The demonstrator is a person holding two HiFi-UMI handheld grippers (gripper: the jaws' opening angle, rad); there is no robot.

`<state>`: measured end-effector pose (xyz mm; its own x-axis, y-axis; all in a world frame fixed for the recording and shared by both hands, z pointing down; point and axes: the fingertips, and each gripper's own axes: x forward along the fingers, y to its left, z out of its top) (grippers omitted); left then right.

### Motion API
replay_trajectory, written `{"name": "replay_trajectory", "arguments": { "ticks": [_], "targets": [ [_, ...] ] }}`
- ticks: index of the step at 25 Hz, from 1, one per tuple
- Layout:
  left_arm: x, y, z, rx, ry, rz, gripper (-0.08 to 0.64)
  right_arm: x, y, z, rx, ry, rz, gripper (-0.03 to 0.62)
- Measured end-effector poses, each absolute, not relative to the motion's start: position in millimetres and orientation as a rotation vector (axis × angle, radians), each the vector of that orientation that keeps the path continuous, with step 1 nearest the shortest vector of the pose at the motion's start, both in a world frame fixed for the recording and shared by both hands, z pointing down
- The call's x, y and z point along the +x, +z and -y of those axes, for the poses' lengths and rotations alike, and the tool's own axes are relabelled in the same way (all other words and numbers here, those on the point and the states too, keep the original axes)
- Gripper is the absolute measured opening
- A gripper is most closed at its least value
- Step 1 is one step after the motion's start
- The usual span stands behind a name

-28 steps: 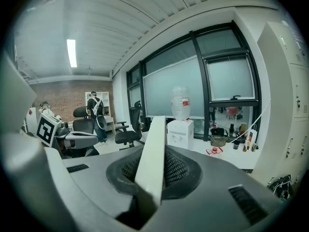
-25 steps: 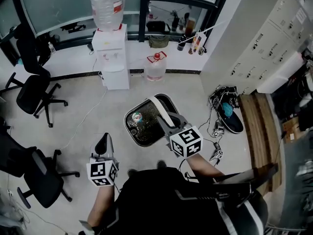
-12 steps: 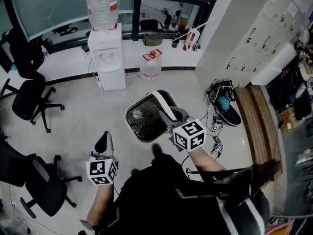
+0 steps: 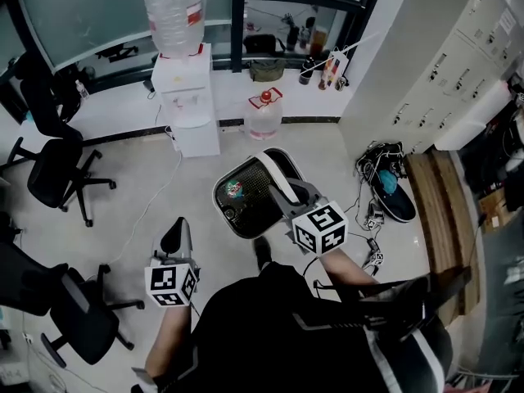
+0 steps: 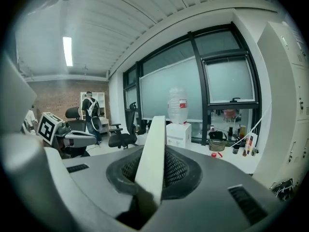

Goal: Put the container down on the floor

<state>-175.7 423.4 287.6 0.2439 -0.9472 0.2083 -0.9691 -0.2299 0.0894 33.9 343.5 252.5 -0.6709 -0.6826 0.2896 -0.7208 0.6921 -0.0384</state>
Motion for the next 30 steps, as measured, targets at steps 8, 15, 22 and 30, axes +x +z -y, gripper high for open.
{"name": "replay_trajectory", "arguments": {
  "ticks": [8, 15, 22, 30],
  "targets": [
    [-159.1, 273.5, -346.8, 2.339, 0.158, 1.816, 0.011, 38.1, 251.6, -271.1, 1.062, 0.201, 2.666, 0.055],
    [-134.0, 267.9, -289.8, 2.401, 0.196, 1.786, 0.011, 48.6, 257.9, -215.7, 1.014, 0.211, 2.670, 0.055],
    [-106.1, 256.0, -237.6, 2.403, 0.111, 1.785, 0.011, 61.9, 263.9, -172.9, 0.919, 0.198, 2.686, 0.055],
    [-82.4, 260.4, -183.4, 2.386, 0.182, 1.795, 0.011, 82.2, 269.1, -130.0, 0.878, 0.217, 2.703, 0.055]
  ]
}}
